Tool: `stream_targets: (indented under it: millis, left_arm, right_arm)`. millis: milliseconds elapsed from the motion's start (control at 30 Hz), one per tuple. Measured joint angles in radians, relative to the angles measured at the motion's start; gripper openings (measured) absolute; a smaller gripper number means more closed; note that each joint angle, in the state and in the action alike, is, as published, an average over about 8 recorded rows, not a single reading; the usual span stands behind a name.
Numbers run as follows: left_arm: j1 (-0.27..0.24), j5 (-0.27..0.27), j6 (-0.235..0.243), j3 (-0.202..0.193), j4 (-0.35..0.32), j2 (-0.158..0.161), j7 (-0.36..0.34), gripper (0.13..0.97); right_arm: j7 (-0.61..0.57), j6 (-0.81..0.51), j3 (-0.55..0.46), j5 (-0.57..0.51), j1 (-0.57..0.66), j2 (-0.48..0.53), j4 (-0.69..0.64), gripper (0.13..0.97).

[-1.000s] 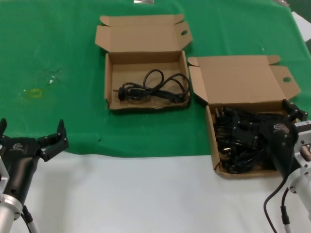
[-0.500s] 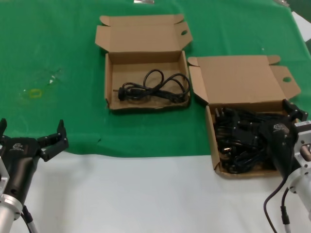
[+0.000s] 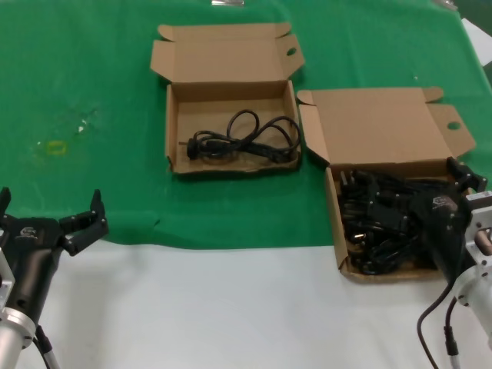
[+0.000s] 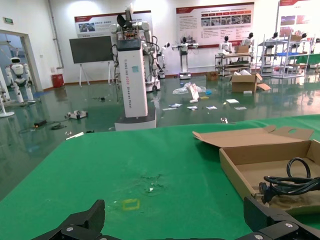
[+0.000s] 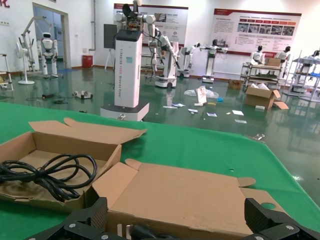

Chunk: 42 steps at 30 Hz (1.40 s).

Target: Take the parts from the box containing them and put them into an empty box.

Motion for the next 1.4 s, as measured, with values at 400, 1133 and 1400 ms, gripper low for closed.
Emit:
stream_targets:
  millis: [400, 1133, 1400]
  left_arm:
    - [0.000, 0.000, 0.000, 0.000, 0.000, 0.000, 0.000, 0.966]
    - [0.000, 0.000, 0.000, 0.000, 0.000, 0.000, 0.000, 0.966]
    - [0.000, 0.000, 0.000, 0.000, 0.000, 0.000, 0.000, 0.966]
  right_arm:
    - [0.000, 0.000, 0.000, 0.000, 0.000, 0.000, 0.000, 0.966]
    - [0.000, 0.000, 0.000, 0.000, 0.000, 0.000, 0.000, 0.966]
    - [0.000, 0.000, 0.000, 0.000, 0.000, 0.000, 0.000, 0.966]
